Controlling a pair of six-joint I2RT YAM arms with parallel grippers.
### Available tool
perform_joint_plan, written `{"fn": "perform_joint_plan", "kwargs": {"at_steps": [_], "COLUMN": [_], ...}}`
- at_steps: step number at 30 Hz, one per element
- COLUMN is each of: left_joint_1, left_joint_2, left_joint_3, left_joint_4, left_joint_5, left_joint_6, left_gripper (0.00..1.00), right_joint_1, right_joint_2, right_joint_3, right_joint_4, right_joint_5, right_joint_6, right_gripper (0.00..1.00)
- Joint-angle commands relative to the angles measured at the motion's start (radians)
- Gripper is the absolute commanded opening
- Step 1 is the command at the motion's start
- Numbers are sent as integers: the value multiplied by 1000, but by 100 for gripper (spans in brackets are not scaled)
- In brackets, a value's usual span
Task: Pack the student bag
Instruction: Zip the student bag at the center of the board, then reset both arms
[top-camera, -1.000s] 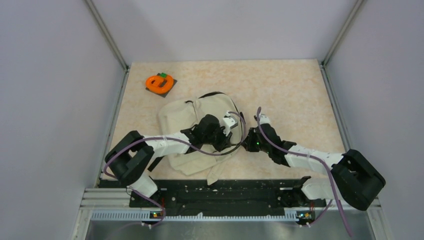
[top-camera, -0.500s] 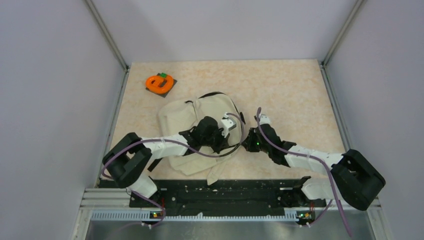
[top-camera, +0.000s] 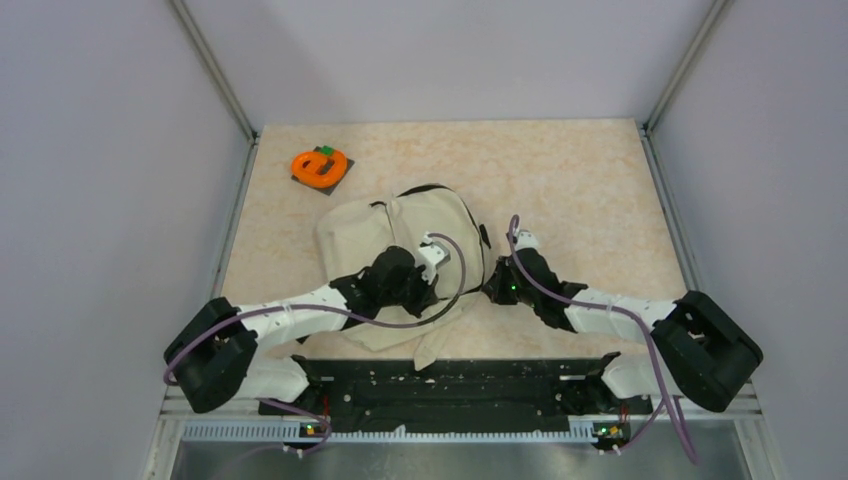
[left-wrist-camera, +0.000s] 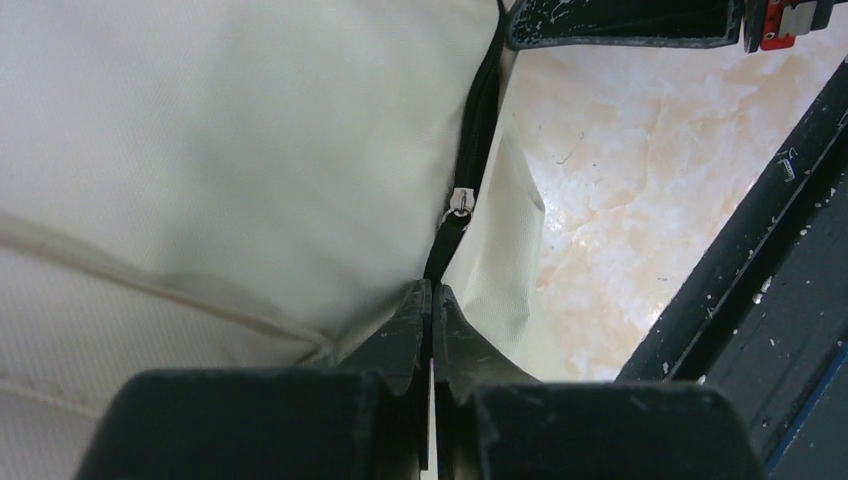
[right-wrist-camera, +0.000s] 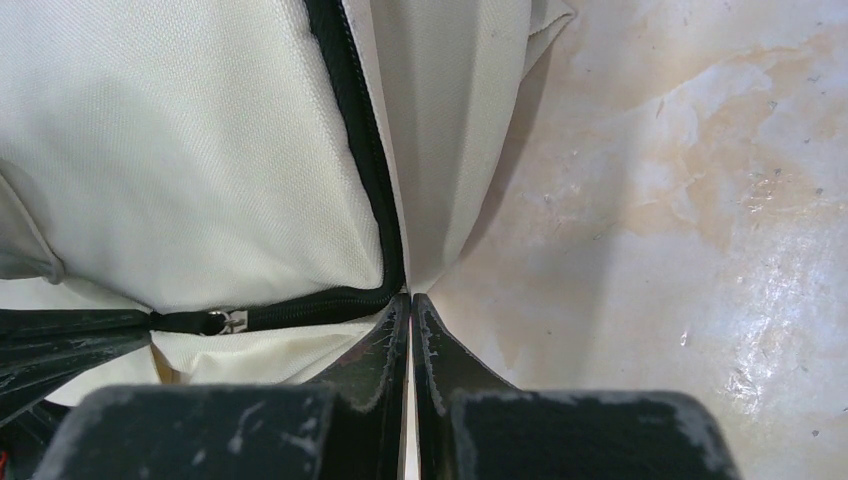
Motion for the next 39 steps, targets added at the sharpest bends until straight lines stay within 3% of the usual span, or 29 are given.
{"fn": "perform_joint_plan", "kwargs": {"at_steps": [1, 7, 17, 18, 19, 20, 22, 25, 27, 29, 34, 39], "left_joint_1": [0, -1, -2, -2, -1, 0, 0, 0, -1, 4, 98, 305], "left_joint_2": [-76, -149, -214, -214, -215, -216, -219, -234, -241, -247, -249, -261], "left_joint_3": [-21, -53, -77, -76, -76, -72, -61, -37, -11, 25, 121, 229], "left_joint_4": [-88, -145, -131, -126, -117, -114, -98, -70, -75, -102, -188, -311], "left_joint_5": [-60, -126, -107, -118, -138, -155, -158, -158, -205, -267, -326, -335], "left_joint_6": [-58, -125, -172, -177, -186, -195, -204, -210, -194, -181, -187, -288], "left_gripper": [0, 0, 0, 1, 9, 20, 46, 64, 69, 74, 80, 81], "right_joint_1": [-3, -3, -3, -3, -3, -3, -3, -3, -3, -6, -74, -259], "right_joint_2": [6, -8, -41, -47, -53, -57, -61, -79, -101, -124, -194, -271], "right_joint_3": [33, 43, 59, 62, 66, 74, 99, 137, 155, 170, 187, 213], "right_joint_4": [-30, -42, -58, -59, -65, -77, -114, -176, -216, -244, -287, -361], "right_joint_5": [29, 43, 40, 39, 38, 36, 29, 23, 15, 25, 1, -23], "right_joint_6": [-22, -34, -53, -65, -77, -99, -145, -212, -265, -312, -392, -415], "right_gripper": [0, 0, 0, 0, 0, 3, 23, 49, 68, 77, 90, 94]}}
